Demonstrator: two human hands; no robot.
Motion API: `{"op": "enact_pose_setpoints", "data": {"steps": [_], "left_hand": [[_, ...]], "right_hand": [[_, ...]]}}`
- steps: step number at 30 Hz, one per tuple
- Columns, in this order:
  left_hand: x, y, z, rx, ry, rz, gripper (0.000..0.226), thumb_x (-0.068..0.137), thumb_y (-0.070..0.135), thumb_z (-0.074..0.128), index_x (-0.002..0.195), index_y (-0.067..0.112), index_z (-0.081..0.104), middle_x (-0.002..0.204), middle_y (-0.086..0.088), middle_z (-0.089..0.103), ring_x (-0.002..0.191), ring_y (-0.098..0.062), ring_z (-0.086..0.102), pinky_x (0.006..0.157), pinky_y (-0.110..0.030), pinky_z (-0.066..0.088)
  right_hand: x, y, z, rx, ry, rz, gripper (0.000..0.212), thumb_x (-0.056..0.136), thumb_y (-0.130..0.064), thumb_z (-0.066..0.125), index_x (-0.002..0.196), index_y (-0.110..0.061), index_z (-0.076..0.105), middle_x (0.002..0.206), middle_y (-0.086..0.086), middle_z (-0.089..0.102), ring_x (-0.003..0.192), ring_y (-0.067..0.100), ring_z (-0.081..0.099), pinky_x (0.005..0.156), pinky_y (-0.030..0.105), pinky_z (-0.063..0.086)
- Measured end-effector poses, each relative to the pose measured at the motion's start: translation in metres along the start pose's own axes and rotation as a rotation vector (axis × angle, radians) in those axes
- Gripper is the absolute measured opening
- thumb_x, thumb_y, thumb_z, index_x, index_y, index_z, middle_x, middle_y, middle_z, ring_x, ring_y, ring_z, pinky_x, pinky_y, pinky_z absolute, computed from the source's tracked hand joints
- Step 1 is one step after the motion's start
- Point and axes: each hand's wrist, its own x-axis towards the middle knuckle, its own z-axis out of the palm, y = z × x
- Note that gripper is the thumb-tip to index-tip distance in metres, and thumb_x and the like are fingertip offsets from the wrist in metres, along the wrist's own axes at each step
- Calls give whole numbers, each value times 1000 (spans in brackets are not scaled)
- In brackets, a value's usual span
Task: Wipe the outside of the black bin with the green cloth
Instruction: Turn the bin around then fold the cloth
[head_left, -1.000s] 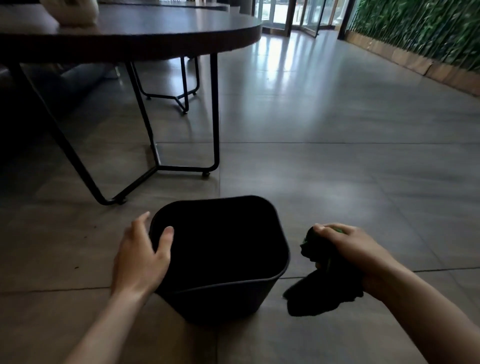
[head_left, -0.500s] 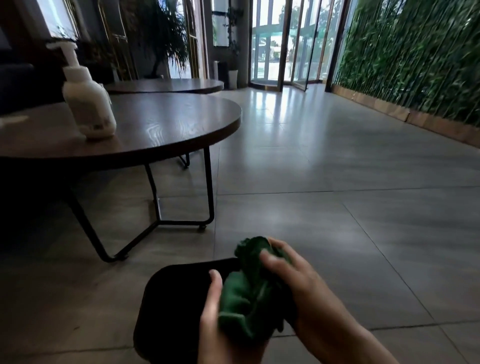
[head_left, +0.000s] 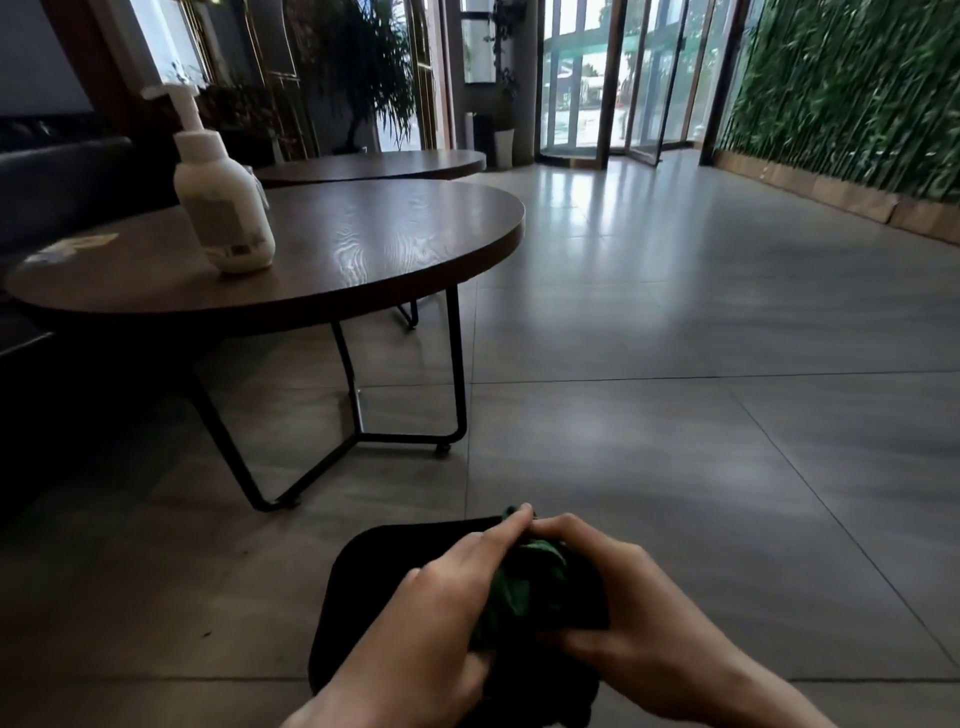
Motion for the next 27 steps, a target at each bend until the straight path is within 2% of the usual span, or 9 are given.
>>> {"op": "enact_pose_setpoints", "data": {"steps": [3,6,8,11,14,17,21,25,27], "left_hand": [[-1,-18,-18,152,125,-10,72,72,7,69,133,44,56,127,27,64,119,4,60,96,-15,47],[4,-4,-42,251,119,-18,46,73,11,77,111,36,69,102,20,71,95,-4,69,76,-19,53],[7,0,-78,269,83,-102,40,76,12,73,108,35,69,98,17,71,91,-9,70,73,-29,56],[13,24,-111,309,77,-144,32,80,18,62,106,36,66,95,15,69,89,-12,68,74,-38,55],[21,52,-157,317,59,-205,31,81,19,66,104,39,62,95,17,67,89,-9,65,74,-35,54],[27,83,-202,330,16,-242,28,83,26,66,105,41,57,96,18,64,91,-6,62,75,-32,52],[40,147,-279,357,2,-245,24,85,32,61,106,39,53,98,17,61,95,-5,58,77,-28,49],[56,209,-346,371,5,-231,20,87,31,57,105,36,53,102,16,58,101,-7,56,83,-27,47],[65,238,-380,378,22,-208,19,87,30,57,105,35,54,104,15,58,103,-8,55,83,-27,47]], "right_hand": [[11,-1,-9,-39,68,24,55,77,-5,86,119,-35,68,110,-11,77,104,6,74,88,26,59],[13,-19,-22,-190,110,57,55,73,-15,91,114,-43,67,108,-20,74,101,1,71,82,18,56],[20,-40,-35,-300,89,89,53,72,-23,93,113,-44,65,107,-23,70,101,-1,69,82,20,55],[25,-74,-50,-453,62,94,48,76,-36,89,116,-41,63,109,-23,66,97,5,68,81,33,57],[33,-124,-75,-577,-3,134,47,80,-50,80,120,-42,57,115,-21,64,101,13,68,80,39,56],[41,-175,-106,-676,-66,158,49,84,-58,71,126,-44,51,120,-20,60,103,16,67,79,37,55],[51,-266,-157,-729,-89,180,48,87,-58,68,127,-43,47,121,-17,58,104,17,66,75,34,50],[61,-345,-195,-773,-167,181,51,89,-57,64,132,-40,41,125,-12,54,111,21,64,80,34,47],[68,-383,-214,-785,-199,168,50,90,-56,62,132,-39,40,125,-10,52,115,21,61,76,33,40]]}}
